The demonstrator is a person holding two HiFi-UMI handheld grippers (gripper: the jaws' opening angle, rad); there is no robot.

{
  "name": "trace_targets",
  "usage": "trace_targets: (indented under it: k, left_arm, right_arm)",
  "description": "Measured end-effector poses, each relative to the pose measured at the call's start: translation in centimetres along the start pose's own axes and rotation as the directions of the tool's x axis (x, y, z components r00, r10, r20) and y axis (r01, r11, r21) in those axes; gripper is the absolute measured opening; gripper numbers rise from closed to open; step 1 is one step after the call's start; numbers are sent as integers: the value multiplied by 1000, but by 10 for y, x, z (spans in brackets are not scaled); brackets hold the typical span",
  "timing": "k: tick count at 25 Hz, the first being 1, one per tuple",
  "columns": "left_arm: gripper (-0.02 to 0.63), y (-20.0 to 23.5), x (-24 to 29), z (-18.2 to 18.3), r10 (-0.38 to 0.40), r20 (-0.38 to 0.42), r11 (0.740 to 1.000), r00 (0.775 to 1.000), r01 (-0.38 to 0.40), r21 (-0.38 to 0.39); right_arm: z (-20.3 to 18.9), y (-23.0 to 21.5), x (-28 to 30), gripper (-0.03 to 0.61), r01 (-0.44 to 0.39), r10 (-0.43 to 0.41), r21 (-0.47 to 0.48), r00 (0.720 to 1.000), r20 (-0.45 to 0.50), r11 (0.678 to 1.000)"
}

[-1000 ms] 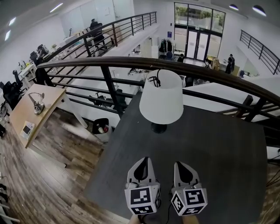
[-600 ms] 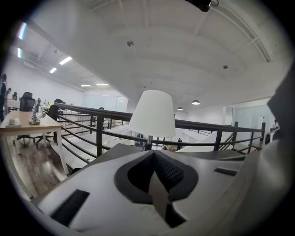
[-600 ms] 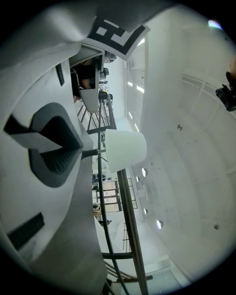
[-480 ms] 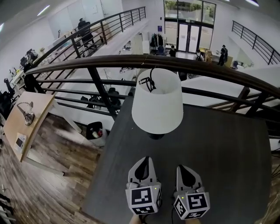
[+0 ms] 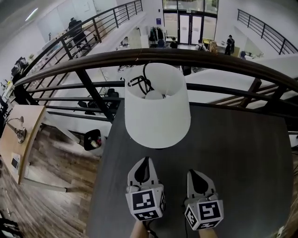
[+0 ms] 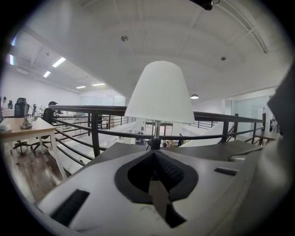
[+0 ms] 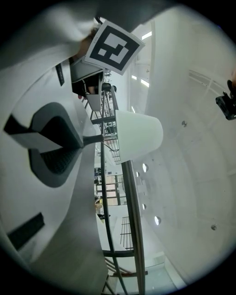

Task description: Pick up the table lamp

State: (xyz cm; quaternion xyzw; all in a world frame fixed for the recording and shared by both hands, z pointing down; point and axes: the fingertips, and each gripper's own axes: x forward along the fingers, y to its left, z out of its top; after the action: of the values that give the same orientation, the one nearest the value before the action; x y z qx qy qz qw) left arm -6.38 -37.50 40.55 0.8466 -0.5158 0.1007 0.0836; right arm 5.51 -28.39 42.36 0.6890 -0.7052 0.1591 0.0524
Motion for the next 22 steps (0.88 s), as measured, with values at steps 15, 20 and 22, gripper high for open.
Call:
trace_targets:
  k: [15,20,22]
  left_arm:
    - [12,-4,61,-32,-41,5,999,999,41,29]
    - [15,-14,72,-42,-23,3,999,1000,23,24]
    - [34,-18,75,-43,-19,7,1000,1000,19,15]
  right_arm:
    - [-18,-8,36,-5,0,0,-37,1000,7,999]
    - [-30,-12,32,-5,-26,24,-48,999,-35,999]
    - [-34,-13,31,-5,-40,37,-45,997,-64,998]
